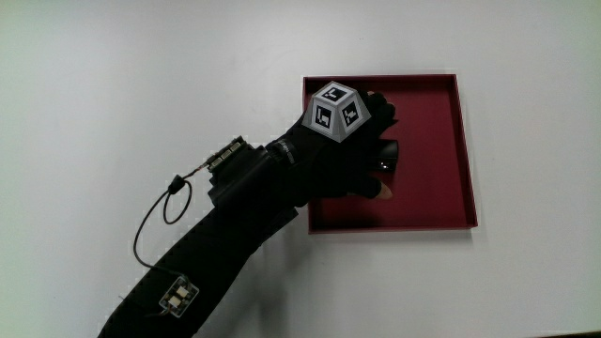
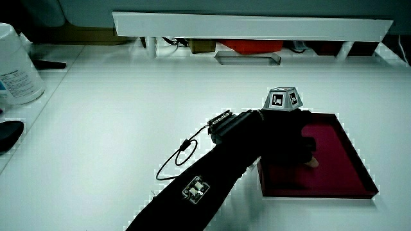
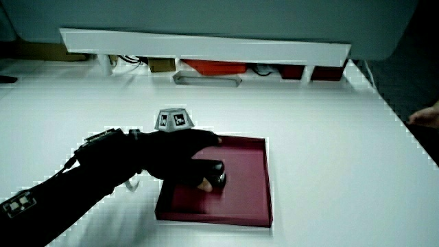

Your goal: Pick stapper from plate

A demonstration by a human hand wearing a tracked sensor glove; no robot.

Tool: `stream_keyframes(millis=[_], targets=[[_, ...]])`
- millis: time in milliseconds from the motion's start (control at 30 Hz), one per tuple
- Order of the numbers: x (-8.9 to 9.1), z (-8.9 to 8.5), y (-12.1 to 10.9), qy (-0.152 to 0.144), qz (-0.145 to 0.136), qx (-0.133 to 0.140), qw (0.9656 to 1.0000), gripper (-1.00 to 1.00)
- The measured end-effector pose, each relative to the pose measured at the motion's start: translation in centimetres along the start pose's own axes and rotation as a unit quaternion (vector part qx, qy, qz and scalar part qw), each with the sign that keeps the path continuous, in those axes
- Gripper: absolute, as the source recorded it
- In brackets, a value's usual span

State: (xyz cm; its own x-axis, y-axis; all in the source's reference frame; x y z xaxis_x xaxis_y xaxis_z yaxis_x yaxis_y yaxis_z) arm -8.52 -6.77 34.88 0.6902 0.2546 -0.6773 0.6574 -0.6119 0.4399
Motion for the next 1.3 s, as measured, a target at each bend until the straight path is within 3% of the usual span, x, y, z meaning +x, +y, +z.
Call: stream_keyframes(millis=[33, 67, 100, 133, 167, 200, 233, 267, 300, 333, 367, 433, 467, 633, 733, 933, 1300], targets=[[0.2, -0.1, 0.4, -0.007, -0.003, 0.0, 1.0, 0.0], [0.5, 0.0, 0.8, 0.036, -0.022, 0.008, 0.9991, 0.0], [0.3, -0.4, 1.2, -0.018, 0.013, -0.012, 0.9997, 0.0], [0.3, -0.7, 2.0, -0.01, -0.042, 0.001, 0.9991, 0.0], [0.5, -1.0, 2.5, 0.014, -0.043, -0.003, 0.999, 0.0], [0.4, -1.4, 3.0, -0.016, -0.017, -0.011, 0.9997, 0.0], [0.5, -1.7, 3.8, 0.034, -0.083, 0.006, 0.996, 0.0], [0.4, -2.3, 4.6, 0.044, -0.095, 0.015, 0.9944, 0.0], [0.5, -2.7, 5.1, 0.059, -0.074, 0.002, 0.9956, 0.0], [0.6, -3.1, 5.7, 0.071, -0.075, -0.005, 0.9947, 0.0], [0.6, -3.6, 6.3, 0.059, -0.054, -0.012, 0.9967, 0.0], [1.1, -4.0, 7.1, 0.073, -0.033, -0.015, 0.9966, 0.0], [1.5, -4.0, 7.3, 0.087, -0.031, -0.015, 0.9956, 0.0], [1.9, -4.6, 8.7, 0.1, -0.026, -0.013, 0.9946, 0.0], [1.4, -5.3, 9.9, 0.091, -0.029, -0.012, 0.9954, 0.0], [0.6, -7.2, 12.1, 0.092, 0.0, -0.027, 0.9953, 0.0], [0.3, -9.1, 13.4, 0.106, 0.01, -0.031, 0.9938, 0.0]])
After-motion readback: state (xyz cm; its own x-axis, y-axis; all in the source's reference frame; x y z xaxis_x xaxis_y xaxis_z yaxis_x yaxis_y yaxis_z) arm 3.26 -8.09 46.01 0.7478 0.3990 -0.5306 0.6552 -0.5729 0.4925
